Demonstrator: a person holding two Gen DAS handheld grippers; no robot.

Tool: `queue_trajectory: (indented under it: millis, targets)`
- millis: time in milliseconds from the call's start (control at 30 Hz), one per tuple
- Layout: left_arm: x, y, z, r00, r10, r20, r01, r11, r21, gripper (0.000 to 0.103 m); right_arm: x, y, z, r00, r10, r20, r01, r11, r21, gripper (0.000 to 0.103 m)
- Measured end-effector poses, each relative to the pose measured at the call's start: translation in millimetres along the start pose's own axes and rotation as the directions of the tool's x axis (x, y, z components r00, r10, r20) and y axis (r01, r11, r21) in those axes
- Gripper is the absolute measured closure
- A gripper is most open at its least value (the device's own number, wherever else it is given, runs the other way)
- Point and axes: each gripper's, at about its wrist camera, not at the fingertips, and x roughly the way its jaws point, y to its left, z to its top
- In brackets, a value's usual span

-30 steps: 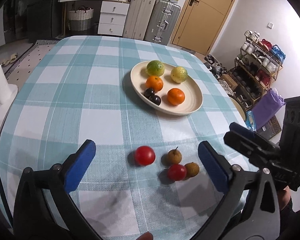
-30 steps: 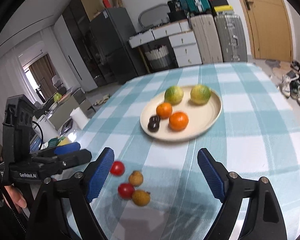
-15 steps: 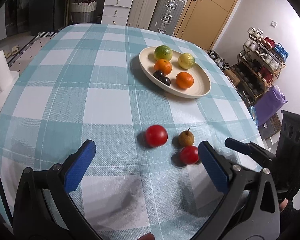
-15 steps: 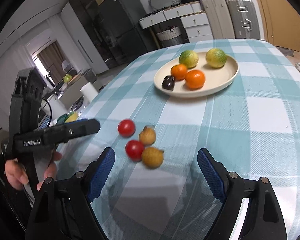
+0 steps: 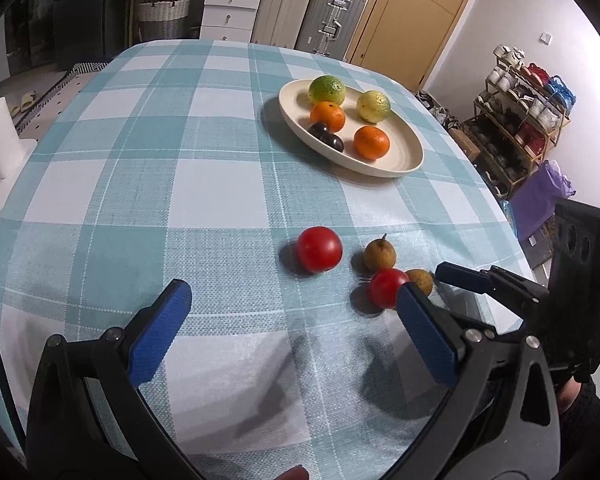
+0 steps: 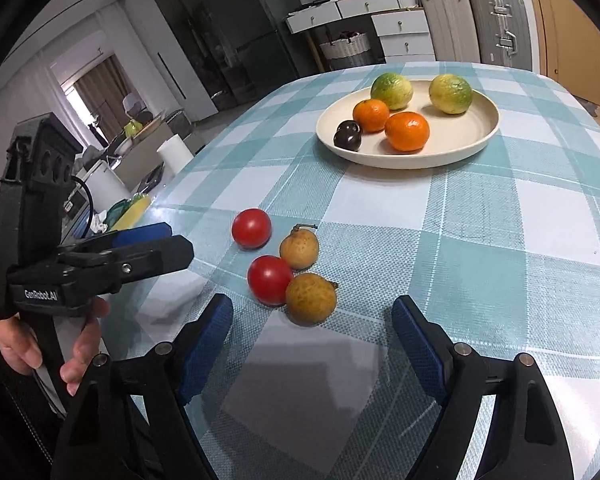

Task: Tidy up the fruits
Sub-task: 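Grasp a round brown fruit with the right gripper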

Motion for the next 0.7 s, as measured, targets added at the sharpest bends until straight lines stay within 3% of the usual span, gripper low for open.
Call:
queue_trajectory:
  millis: [133,300,500,700]
  targets:
    - [1.1,3.5,-0.5,1.000,-0.005,-0.006,0.005,1.000,-0.004,0.001,2.5,1.5,2.9,1.000,-0.008,-0.010,0.008,1.000,-0.015,0.030]
    - [4.5,7.4,-1.3,1.000,-0.017,-0.016,0.017,1.000,-0.021,0.001,6.9,5.8,4.3,0.999,0.013,-0.035,-0.014,0.999,-0.041,0.055]
    - [5.1,6.7,-2.1,1.000,-0.021,-0.020,0.020,1.000,-0.021,0.001,8.7,4.8,4.2,0.999,-0.005,-0.032,0.004,0.999,-0.034,0.074]
    - [9.3,7.0,-4.7,0.999,-0.025,-0.040,0.024,0.999,-0.029,0.001,5.0,1.8,-0.3,1.000,0.011,-0.018,-0.012,1.000,-0.027,0.075]
